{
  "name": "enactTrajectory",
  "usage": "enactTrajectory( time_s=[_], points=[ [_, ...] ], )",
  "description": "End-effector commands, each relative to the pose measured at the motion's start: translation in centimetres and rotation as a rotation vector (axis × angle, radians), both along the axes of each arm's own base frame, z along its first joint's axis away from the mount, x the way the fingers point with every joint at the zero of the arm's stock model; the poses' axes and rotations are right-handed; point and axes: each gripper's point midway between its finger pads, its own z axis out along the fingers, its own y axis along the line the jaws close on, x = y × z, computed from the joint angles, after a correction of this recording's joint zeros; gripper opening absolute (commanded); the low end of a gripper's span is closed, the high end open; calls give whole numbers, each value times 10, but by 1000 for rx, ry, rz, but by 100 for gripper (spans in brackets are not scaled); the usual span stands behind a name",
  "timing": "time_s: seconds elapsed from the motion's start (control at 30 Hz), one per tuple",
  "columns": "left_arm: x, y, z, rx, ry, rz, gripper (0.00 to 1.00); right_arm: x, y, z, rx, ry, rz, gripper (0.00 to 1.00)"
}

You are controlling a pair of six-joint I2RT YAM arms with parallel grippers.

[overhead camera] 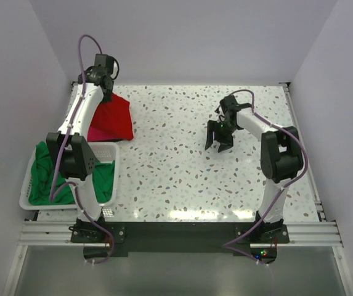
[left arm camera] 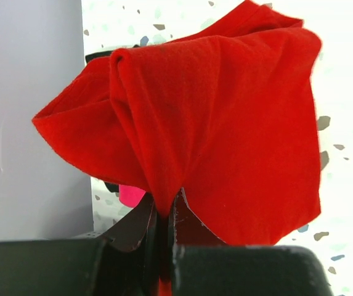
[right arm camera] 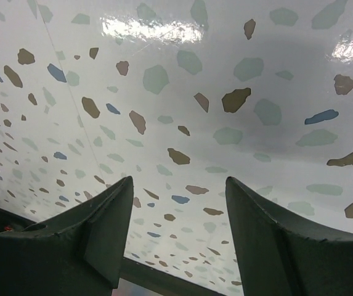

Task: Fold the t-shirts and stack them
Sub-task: Neatly place the folded tshirt to the corner

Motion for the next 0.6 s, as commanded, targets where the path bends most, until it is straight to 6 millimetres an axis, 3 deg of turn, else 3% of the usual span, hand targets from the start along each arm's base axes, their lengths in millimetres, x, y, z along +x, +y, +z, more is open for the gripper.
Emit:
enactTrajectory(
  time_s=[0.0,0.3,0.37,0.4,0.5,0.53,0.57],
  points=[
    [12,12,7,-6,-69,-3,0,-1,2,20,31,-49,18,65],
    [11,48,-27,-11,-15,46,0,-11,-1,23,24,-47,19,65],
    [6,75,-33,-9,0,98,0,-12,-2,26,25,-49,22,65],
    [7,75,-35,-10,3,98,0,-12,-1,26,23,-50,26,65],
    [-3,102,-43,-7,27,183,31,-12,-2,33,26,-61,31,66],
    [-5,106,-46,-12,31,201,52,-11,-2,36,28,-69,33,66],
    [-7,110,-47,-18,31,223,60,-11,-2,39,30,-76,37,66]
  ],
)
